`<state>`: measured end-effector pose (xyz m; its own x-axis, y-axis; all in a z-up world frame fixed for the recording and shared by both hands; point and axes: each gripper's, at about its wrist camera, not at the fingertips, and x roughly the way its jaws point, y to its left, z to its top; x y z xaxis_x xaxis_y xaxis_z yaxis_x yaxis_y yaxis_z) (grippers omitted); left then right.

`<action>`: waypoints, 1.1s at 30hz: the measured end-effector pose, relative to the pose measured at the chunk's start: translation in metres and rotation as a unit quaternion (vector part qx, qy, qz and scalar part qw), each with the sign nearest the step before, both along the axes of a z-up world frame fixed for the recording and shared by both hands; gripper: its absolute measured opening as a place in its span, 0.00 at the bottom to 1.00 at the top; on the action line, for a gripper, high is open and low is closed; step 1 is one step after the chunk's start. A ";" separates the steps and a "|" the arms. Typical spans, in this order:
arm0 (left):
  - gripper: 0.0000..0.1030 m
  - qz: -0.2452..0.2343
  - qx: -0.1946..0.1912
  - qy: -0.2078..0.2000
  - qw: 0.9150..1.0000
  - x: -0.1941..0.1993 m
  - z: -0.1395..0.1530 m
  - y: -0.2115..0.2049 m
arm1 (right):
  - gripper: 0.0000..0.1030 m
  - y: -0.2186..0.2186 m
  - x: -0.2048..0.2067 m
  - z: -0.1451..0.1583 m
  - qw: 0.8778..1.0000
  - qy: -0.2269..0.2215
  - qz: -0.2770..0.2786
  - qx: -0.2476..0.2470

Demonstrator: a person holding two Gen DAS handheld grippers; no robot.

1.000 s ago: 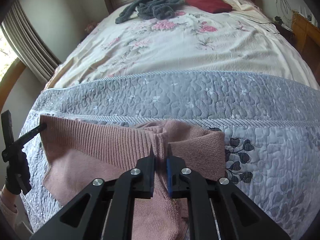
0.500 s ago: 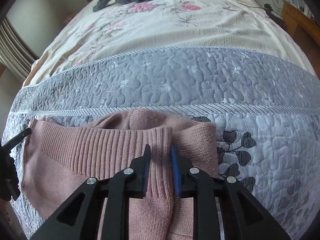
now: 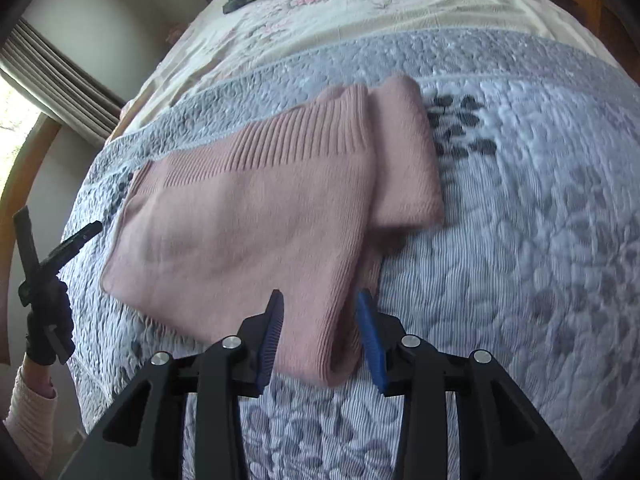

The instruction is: Fold small clothes

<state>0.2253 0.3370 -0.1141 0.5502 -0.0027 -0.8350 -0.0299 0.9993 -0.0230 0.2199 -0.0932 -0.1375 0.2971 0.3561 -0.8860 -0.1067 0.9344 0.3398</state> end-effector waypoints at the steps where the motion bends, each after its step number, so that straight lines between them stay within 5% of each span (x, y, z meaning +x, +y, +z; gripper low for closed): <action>1: 0.47 -0.006 0.002 0.006 1.000 -0.007 -0.004 -0.005 | 0.37 0.001 -0.006 -0.005 1.000 0.005 0.001 -0.006; 6: 0.47 -0.016 0.000 0.032 0.999 -0.027 -0.027 -0.017 | 0.11 -0.001 -0.017 -0.021 0.999 0.029 -0.009 0.017; 18: 0.47 0.003 -0.020 0.073 0.997 -0.030 -0.062 -0.002 | 0.09 -0.002 -0.018 -0.038 0.999 0.037 -0.020 -0.018; 23: 0.48 0.011 -0.025 0.078 0.997 -0.025 -0.053 -0.004 | 0.21 -0.009 -0.017 -0.025 0.999 0.038 -0.024 0.012; 25: 0.49 0.004 -0.031 0.066 0.997 -0.022 -0.043 -0.009 | 0.41 -0.016 -0.013 -0.015 0.998 0.027 -0.032 0.042; 33: 0.54 -0.009 -0.043 0.049 0.998 0.011 -0.032 -0.032 | 0.44 -0.043 0.020 -0.027 0.989 0.051 -0.074 0.114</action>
